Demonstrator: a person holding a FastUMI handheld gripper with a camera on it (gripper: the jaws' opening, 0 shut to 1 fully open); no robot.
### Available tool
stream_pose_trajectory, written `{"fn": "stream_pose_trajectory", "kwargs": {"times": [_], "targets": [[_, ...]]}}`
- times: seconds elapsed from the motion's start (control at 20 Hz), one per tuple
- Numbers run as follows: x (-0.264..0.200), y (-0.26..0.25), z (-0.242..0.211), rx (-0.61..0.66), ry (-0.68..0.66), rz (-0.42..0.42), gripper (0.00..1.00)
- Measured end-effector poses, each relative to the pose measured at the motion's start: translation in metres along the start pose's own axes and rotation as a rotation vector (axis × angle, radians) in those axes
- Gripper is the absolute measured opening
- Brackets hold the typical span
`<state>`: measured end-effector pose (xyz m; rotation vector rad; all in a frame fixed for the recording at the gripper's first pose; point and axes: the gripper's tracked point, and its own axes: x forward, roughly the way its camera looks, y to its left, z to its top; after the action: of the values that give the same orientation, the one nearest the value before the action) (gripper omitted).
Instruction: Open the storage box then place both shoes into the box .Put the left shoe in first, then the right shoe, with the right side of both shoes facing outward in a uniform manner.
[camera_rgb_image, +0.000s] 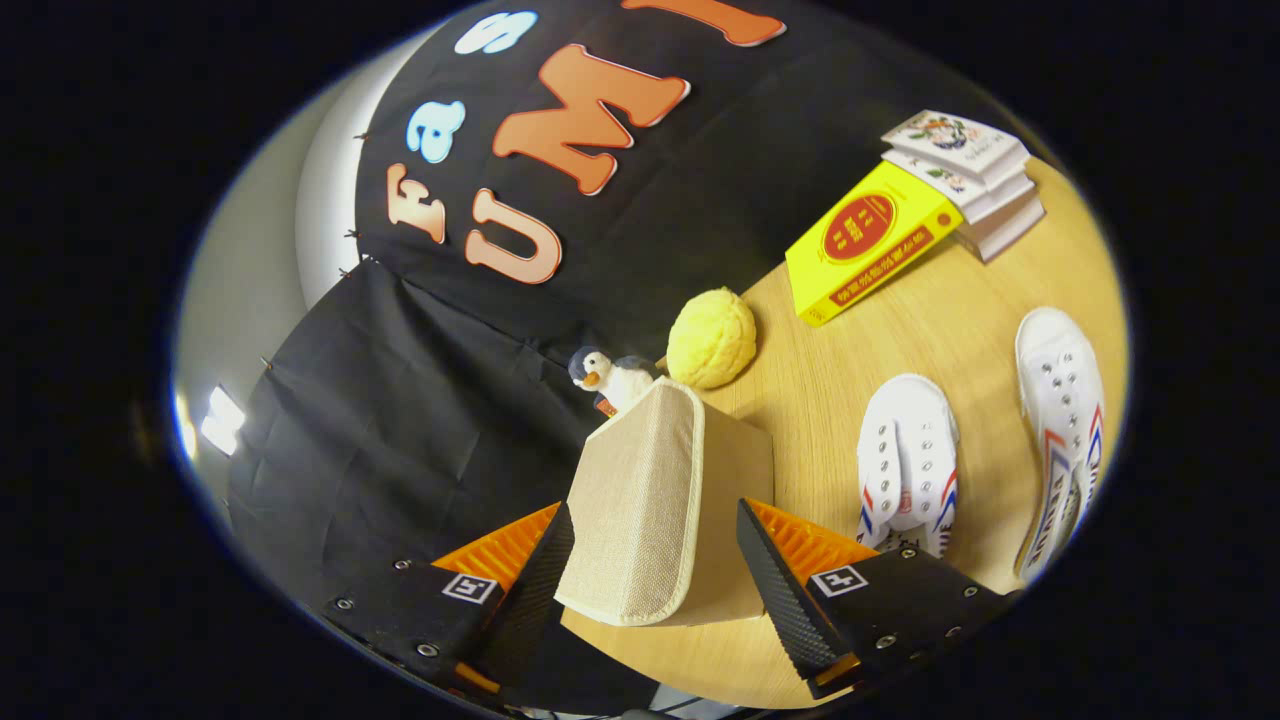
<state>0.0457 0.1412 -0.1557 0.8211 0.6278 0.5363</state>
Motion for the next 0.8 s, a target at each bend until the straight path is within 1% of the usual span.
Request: {"fn": "stream_pose_trajectory", "kwargs": {"times": [0.2, 0.25, 0.35, 0.55, 0.65, 0.7, 0.8], "targets": [[0.029, -0.007, -0.017, 0.097, 0.054, 0.051, 0.97], [0.035, -0.009, -0.020, 0.115, 0.066, 0.051, 0.97], [0.045, -0.014, -0.027, 0.124, 0.090, 0.043, 0.97], [0.058, -0.005, -0.044, 0.170, 0.163, 0.086, 0.95], [0.061, -0.001, -0.047, 0.185, 0.177, 0.100, 0.89], [0.061, 0.003, -0.050, 0.190, 0.187, 0.113, 0.78], [0.059, 0.005, -0.050, 0.184, 0.189, 0.127, 0.65]]}}
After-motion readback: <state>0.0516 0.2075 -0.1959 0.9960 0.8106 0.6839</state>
